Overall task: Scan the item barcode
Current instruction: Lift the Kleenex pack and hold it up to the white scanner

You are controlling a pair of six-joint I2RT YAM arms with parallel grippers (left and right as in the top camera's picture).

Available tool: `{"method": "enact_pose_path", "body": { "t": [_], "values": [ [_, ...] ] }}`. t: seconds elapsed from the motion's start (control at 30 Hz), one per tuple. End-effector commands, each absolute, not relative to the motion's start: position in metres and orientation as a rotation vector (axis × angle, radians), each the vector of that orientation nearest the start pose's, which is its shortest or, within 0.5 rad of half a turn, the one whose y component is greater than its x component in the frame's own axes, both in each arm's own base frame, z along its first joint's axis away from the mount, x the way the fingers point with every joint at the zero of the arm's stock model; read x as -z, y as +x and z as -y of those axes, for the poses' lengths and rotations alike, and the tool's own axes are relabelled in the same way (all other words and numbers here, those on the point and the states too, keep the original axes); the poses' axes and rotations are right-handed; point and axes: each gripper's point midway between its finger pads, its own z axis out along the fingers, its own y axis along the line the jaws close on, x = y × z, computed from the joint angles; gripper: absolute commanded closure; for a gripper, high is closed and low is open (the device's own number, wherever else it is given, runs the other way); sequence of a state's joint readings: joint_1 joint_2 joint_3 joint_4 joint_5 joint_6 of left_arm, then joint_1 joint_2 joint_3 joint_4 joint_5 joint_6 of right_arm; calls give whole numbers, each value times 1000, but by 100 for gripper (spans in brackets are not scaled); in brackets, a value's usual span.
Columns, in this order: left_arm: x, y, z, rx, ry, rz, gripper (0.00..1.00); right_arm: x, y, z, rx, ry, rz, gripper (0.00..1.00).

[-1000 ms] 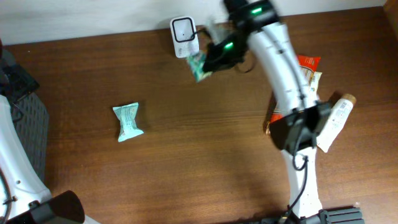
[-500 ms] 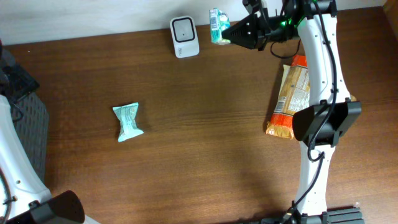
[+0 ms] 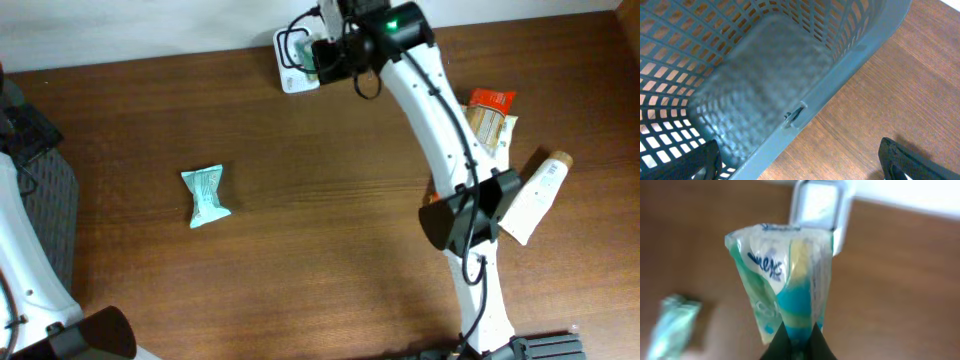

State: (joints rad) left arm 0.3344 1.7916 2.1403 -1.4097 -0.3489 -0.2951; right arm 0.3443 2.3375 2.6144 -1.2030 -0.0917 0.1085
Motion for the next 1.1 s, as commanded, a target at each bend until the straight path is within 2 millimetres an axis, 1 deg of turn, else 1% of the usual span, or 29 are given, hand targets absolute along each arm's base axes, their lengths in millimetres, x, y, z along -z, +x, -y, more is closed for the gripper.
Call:
{"method": "enact_pose_path", "body": {
  "t": [0.0,0.07,0.1,0.13,0.2,0.27,0.3,0.4,0.5,0.6,0.67,0.73,0.8,0.87,0.97,1.07],
  "values": [
    [-310,360,-189,-478,-925,-2418,1,-283,568,-174,236,-266,-2226,96],
    [-310,360,-189,-478,-925,-2419,1,-296,592,-186,409,-334,-2070,96],
    [-310,360,-189,-478,-926,-2418,1,-293,602,-191,461,-371,-2028,96],
    [-310,360,-189,-478,-925,-2419,1,-282,617,-197,509,-410,-1989,96],
    [-310,360,-189,-478,-925,-2419,1,-263,632,-204,551,-474,-1959,96],
    [-310,360,-189,-478,-925,-2419,1,-236,648,-211,609,-552,-1929,96],
    [-310,360,-189,-478,-925,-2419,1,-225,653,-213,636,-585,-1920,96],
    [-310,360,-189,-478,-926,-2419,1,-196,665,-209,734,-625,-1903,96],
    [-310,360,-189,-478,-925,-2419,1,-162,669,-209,765,-693,-1930,96],
    [-310,360,-189,-478,-925,-2418,1,-150,669,-213,727,-736,-1945,96],
    [-310,360,-189,-478,-926,-2418,1,-139,667,-212,753,-805,-1953,96],
    [-310,360,-189,-478,-925,-2419,1,-119,663,-212,795,-924,-1960,96],
    [-310,360,-189,-478,-926,-2419,1,-104,661,-211,834,-1012,-1951,96],
    [-310,360,-189,-478,-925,-2418,1,-100,662,-211,849,-1038,-1938,96],
    [-310,360,-189,-478,-925,-2419,1,-111,668,-211,863,-981,-1906,96],
    [-310,360,-189,-478,-925,-2418,1,-115,669,-213,860,-968,-1894,96]
  ]
}}
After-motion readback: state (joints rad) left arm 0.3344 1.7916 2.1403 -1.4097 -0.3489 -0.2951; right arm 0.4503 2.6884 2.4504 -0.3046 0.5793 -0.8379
